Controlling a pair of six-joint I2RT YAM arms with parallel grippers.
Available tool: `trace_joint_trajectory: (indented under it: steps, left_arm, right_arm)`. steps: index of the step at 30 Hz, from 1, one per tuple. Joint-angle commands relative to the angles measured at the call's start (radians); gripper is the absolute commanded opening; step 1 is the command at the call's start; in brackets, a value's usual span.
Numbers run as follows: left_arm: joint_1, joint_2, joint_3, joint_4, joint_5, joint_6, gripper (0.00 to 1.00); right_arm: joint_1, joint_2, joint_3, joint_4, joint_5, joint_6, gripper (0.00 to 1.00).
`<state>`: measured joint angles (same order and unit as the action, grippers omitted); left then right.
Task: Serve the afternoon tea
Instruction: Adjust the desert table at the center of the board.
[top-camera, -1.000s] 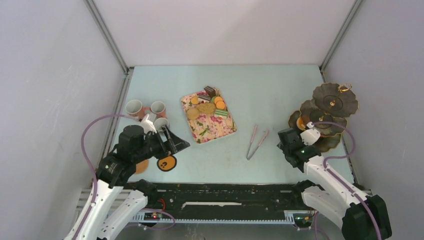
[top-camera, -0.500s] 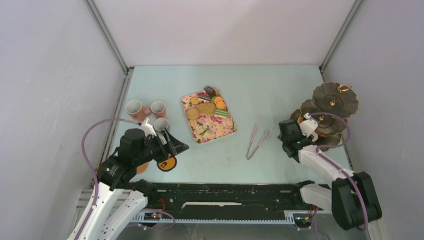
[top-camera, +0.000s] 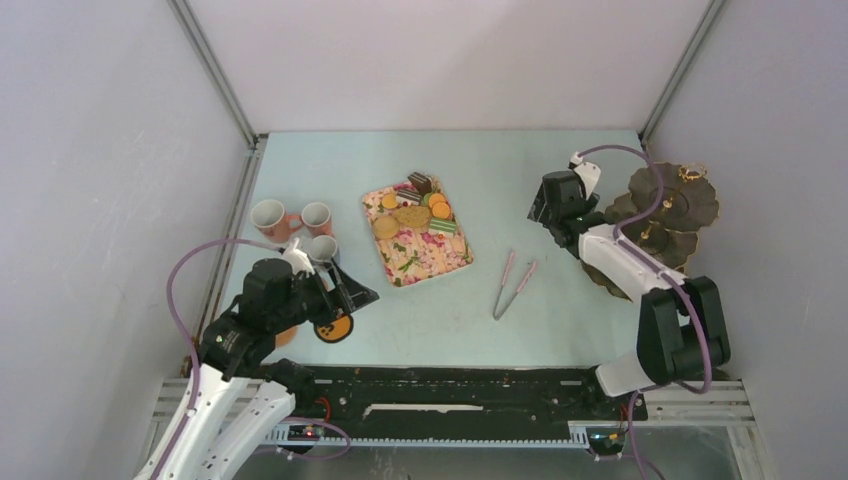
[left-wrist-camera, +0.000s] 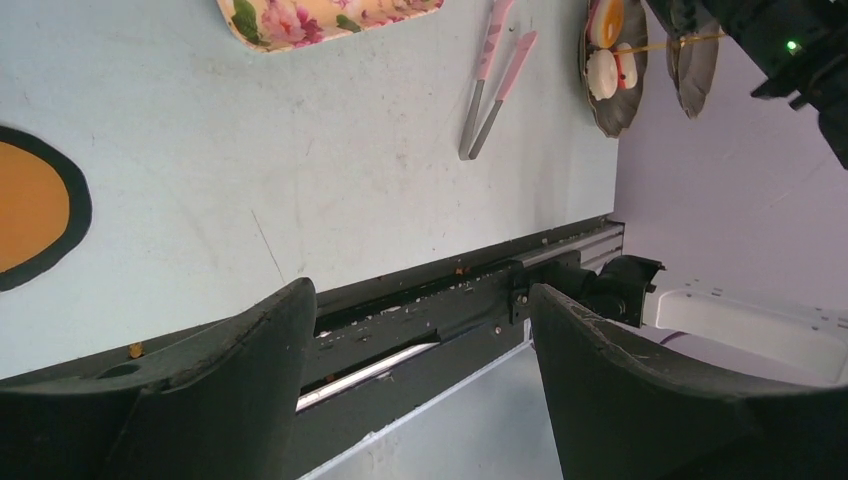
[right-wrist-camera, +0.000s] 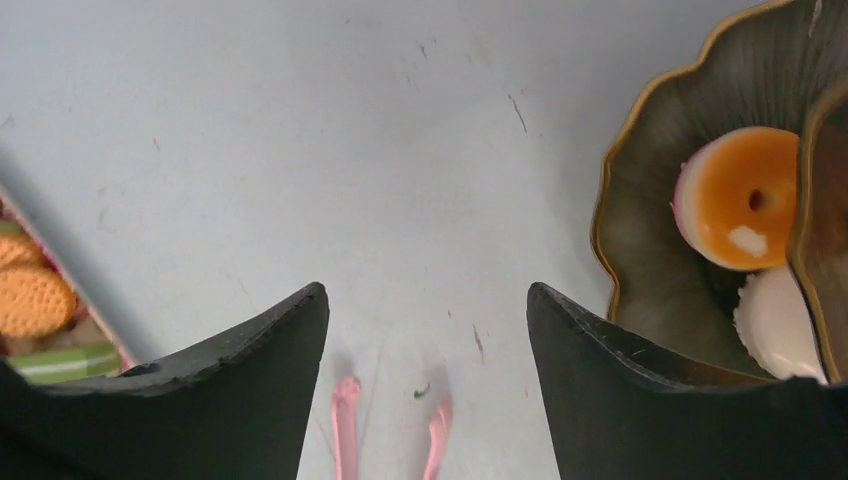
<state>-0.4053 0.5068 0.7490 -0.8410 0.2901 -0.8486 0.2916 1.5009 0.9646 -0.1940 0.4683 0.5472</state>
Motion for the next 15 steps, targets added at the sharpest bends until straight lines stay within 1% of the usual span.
trace_joint_trajectory:
  steps: [1, 4, 7, 11, 13, 15]
  left_arm:
    - [0.005, -0.004, -0.001, 0.053, 0.001, -0.007, 0.83]
    - [0.004, 0.001, 0.009, 0.057, 0.002, 0.000, 0.84]
    - [0.005, 0.005, 0.018, 0.058, 0.007, 0.005, 0.84]
    - [0.005, 0.006, 0.014, 0.070, 0.018, 0.004, 0.84]
    - [0.004, 0.010, 0.009, 0.083, 0.027, 0.002, 0.84]
    - [0.004, 0.017, 0.009, 0.090, 0.035, -0.001, 0.84]
  right_arm:
    - [-0.013, -0.150, -0.023, -0.176, -0.088, -0.010, 0.77]
    - [-0.028, -0.281, -0.086, -0.237, -0.176, -0.013, 0.81]
    - [-0.061, -0.411, -0.120, -0.339, -0.180, 0.015, 0.85]
    - [-0.221, -0.640, -0.211, -0.433, -0.256, 0.108, 0.85]
    - [-0.308, -0.747, -0.264, -0.460, -0.297, 0.153, 0.84]
    - [-0.374, -0.850, -0.315, -0.475, -0.305, 0.183, 0.84]
